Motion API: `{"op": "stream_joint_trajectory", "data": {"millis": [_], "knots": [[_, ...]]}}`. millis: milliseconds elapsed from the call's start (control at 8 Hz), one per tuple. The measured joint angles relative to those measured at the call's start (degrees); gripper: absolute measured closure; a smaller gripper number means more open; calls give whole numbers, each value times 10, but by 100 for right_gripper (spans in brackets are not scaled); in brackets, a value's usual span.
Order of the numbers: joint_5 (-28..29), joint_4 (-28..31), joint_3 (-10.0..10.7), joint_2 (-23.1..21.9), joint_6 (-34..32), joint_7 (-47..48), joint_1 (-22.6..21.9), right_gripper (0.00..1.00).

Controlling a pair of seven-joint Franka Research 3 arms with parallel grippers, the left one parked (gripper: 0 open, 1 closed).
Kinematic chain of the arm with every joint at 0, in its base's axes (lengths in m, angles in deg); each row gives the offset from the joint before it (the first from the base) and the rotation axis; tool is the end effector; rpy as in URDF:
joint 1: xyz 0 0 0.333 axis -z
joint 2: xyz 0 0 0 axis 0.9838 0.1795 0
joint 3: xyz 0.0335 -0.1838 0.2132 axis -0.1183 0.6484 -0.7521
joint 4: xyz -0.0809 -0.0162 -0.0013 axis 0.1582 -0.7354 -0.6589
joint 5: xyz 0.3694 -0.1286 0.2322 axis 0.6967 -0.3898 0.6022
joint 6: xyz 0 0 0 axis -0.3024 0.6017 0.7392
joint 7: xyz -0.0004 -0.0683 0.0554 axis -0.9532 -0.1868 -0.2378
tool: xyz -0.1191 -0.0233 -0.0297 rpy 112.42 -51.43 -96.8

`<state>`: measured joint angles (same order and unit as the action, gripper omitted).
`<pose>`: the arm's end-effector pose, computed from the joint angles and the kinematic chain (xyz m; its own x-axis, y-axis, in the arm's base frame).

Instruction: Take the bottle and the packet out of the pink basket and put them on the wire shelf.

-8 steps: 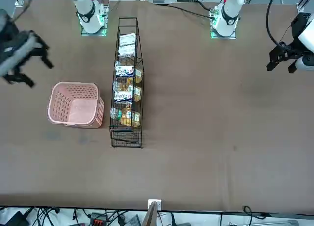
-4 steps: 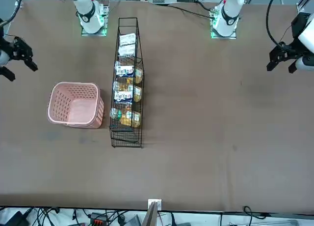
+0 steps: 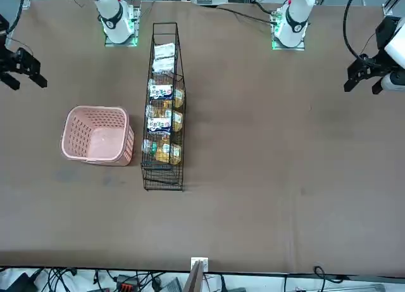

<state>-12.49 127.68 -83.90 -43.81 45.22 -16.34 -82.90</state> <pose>0.6018 -0.0175 0.6012 0.9995 0.0290 0.0145 0.0289 -0.9996 0.0025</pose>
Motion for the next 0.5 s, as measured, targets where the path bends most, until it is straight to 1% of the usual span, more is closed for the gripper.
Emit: {"op": "stream_joint_trajectory", "data": {"millis": [250, 500], "knots": [[5, 22, -2, -20, 8, 22, 0, 0], [14, 44, -2, -27, 29, 69, 0, 0]]}}
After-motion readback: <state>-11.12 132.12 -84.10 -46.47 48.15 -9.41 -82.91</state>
